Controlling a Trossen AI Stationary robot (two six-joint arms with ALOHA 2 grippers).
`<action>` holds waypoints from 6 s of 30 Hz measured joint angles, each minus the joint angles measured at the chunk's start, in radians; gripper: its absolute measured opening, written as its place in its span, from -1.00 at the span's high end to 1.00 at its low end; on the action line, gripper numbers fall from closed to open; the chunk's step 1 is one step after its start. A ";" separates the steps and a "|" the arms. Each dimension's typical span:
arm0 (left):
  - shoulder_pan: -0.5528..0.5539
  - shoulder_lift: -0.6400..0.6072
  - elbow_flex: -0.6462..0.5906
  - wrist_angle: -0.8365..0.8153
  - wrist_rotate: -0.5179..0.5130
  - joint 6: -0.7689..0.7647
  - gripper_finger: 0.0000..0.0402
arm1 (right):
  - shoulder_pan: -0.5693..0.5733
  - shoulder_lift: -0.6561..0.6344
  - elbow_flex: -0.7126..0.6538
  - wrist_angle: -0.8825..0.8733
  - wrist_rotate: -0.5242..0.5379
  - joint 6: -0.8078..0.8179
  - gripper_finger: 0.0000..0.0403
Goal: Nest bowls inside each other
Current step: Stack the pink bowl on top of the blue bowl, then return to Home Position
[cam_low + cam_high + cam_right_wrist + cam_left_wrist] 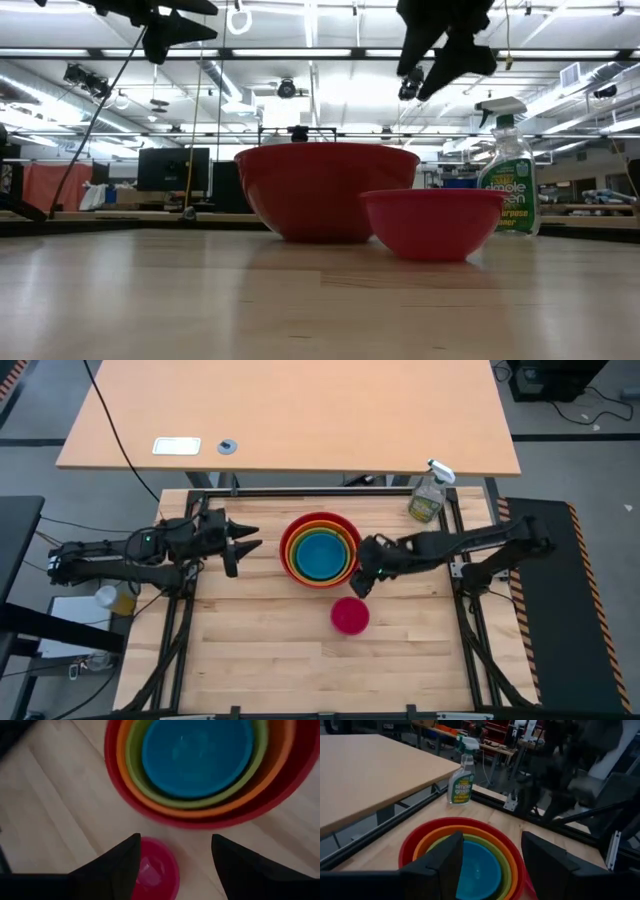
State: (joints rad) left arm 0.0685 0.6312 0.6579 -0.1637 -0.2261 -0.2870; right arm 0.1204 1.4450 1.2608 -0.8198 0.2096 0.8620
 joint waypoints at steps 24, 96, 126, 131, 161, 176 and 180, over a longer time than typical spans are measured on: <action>-0.001 0.002 0.000 -0.013 0.089 -0.087 -0.01 | 0.131 0.122 -0.376 0.389 -0.099 0.201 0.03; 0.000 0.003 0.002 0.167 0.054 -0.111 -0.01 | -0.315 0.124 -0.049 0.558 -0.195 -0.166 0.90; 0.109 0.003 0.002 0.142 0.044 -0.140 -0.01 | -0.324 0.504 0.276 0.100 0.068 -0.415 0.89; 0.108 0.003 0.002 0.128 0.045 -0.140 -0.01 | -0.322 0.524 0.278 0.108 0.046 -0.453 0.87; 0.106 0.003 0.001 0.109 0.125 -0.163 -0.01 | -0.349 0.585 0.276 0.126 -0.181 -0.493 0.19; 0.106 0.003 0.001 0.063 0.125 -0.164 -0.01 | -0.402 0.455 0.276 0.049 -0.196 -0.395 -0.13; 0.106 0.002 0.001 0.041 0.125 -0.163 -0.01 | -0.407 0.369 0.276 0.049 -0.170 -0.384 -0.13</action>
State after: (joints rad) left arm 0.1745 0.6329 0.6586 -0.1227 -0.1009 -0.4502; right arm -0.2866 1.8135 1.5368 -0.7703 0.0400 0.4784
